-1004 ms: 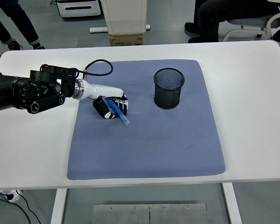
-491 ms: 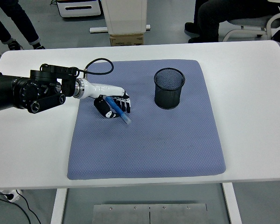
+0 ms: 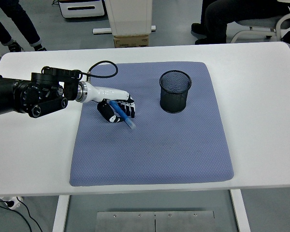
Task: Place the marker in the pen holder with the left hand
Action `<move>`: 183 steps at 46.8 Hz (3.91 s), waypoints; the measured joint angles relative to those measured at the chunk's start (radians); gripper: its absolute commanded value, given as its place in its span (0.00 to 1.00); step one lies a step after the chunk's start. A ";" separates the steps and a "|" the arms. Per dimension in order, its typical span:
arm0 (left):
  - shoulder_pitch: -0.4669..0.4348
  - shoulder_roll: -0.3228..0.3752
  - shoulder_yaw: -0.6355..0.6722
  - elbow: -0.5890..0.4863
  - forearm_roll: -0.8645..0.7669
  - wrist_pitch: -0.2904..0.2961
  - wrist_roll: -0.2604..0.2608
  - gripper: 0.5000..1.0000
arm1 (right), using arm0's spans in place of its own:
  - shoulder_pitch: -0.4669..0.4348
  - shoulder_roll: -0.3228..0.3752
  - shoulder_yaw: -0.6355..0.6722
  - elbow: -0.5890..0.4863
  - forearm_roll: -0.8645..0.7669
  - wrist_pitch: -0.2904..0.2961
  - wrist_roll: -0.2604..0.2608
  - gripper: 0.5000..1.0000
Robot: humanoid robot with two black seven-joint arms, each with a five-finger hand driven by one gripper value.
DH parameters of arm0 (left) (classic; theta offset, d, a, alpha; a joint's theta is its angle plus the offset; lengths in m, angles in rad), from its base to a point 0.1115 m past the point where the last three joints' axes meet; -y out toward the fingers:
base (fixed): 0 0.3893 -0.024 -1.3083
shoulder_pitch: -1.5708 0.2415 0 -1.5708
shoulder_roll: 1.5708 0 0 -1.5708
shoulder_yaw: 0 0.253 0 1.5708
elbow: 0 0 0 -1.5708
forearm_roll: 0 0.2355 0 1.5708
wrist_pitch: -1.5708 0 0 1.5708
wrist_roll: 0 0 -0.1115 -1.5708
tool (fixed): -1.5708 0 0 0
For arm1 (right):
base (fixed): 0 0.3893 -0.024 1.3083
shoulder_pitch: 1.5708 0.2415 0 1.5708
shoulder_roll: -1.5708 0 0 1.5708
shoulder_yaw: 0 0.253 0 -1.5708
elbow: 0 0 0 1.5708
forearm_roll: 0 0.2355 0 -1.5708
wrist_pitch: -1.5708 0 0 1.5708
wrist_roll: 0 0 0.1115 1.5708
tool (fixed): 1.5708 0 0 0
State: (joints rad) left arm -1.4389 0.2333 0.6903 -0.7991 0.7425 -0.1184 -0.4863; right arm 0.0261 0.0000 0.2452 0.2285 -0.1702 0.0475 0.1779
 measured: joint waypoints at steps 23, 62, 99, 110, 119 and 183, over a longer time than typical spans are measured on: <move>0.003 -0.002 0.001 0.000 0.049 0.028 -0.007 0.03 | 0.000 0.000 0.000 0.000 0.000 0.000 0.000 1.00; -0.020 0.013 -0.017 0.000 -0.024 0.028 -0.019 0.00 | 0.000 0.000 0.000 0.000 0.000 0.000 0.000 1.00; -0.117 0.035 -0.142 0.001 -0.170 0.015 -0.020 0.00 | 0.000 0.000 0.000 0.000 0.000 0.000 0.000 1.00; -0.116 0.009 -0.233 0.001 -0.215 0.014 -0.020 0.00 | 0.000 0.000 0.000 0.000 0.000 0.000 0.000 1.00; -0.096 -0.026 -0.311 0.000 -0.277 -0.006 -0.020 0.00 | 0.000 0.000 0.000 0.000 0.000 0.000 0.000 1.00; 0.134 -0.199 -0.418 -0.009 -0.890 0.078 -0.073 0.00 | 0.000 0.000 0.000 0.000 0.000 0.000 0.000 1.00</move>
State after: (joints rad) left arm -1.3049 0.0341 0.2723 -0.8083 -0.1476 -0.0405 -0.5597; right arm 0.0261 0.0000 0.2454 0.2286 -0.1706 0.0475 0.1779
